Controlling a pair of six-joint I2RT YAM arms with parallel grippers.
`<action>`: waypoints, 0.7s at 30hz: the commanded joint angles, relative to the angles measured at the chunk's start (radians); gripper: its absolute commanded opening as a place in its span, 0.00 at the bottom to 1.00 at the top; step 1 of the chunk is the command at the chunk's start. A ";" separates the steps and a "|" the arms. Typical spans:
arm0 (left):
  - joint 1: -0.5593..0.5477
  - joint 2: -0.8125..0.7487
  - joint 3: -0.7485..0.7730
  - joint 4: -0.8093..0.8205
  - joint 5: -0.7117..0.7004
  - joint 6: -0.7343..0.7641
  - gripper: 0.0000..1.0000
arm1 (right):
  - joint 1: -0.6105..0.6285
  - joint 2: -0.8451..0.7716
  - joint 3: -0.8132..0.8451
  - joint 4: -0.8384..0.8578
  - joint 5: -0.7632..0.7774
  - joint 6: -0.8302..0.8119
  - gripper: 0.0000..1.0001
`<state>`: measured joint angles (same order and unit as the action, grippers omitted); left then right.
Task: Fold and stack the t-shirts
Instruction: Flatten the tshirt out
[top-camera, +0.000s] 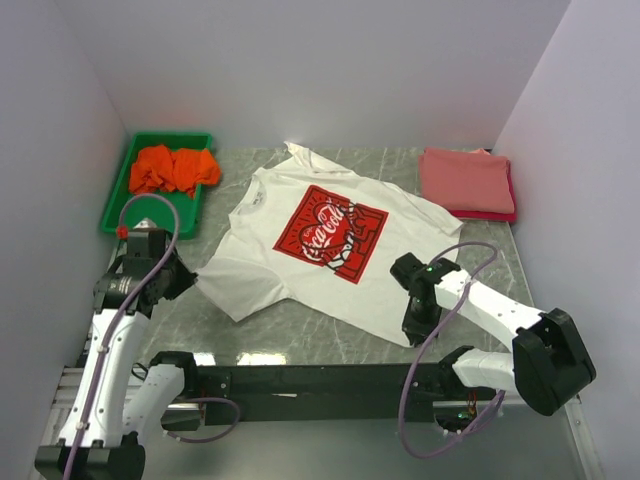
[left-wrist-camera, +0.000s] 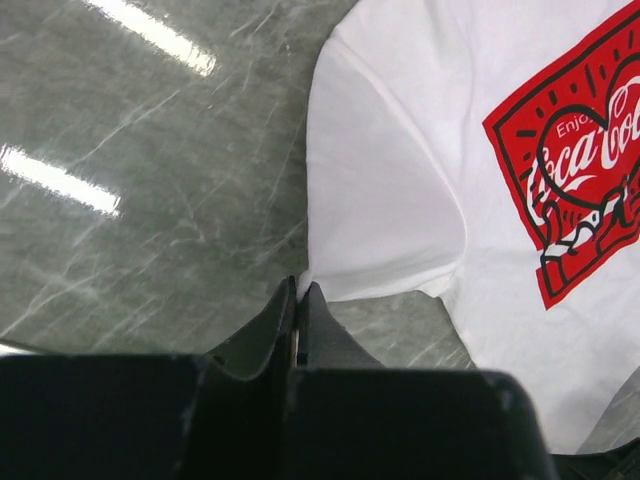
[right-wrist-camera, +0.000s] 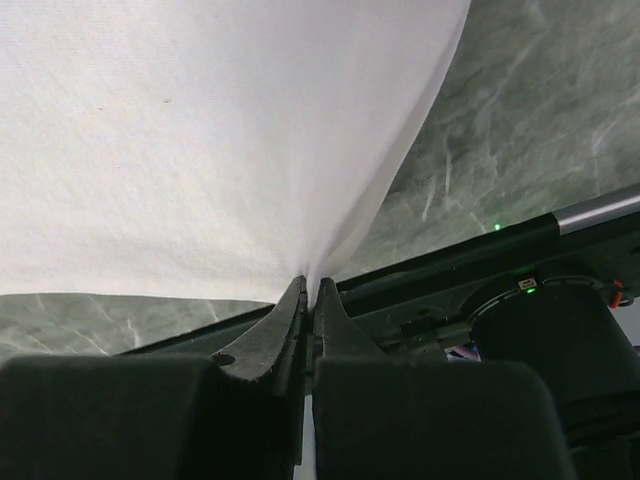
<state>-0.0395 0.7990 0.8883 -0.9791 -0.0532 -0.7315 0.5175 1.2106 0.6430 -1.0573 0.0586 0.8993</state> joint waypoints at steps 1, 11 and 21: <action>0.004 -0.063 0.055 -0.107 -0.050 -0.037 0.01 | 0.041 -0.016 0.024 -0.041 -0.022 0.006 0.00; 0.004 -0.083 0.017 -0.066 0.039 -0.022 0.01 | 0.084 -0.013 0.033 -0.029 -0.052 0.024 0.00; -0.003 0.160 0.061 0.140 0.072 0.066 0.01 | 0.001 0.113 0.145 0.000 -0.005 -0.077 0.00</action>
<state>-0.0399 0.9108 0.9051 -0.9455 -0.0113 -0.7136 0.5594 1.3067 0.7383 -1.0672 0.0174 0.8707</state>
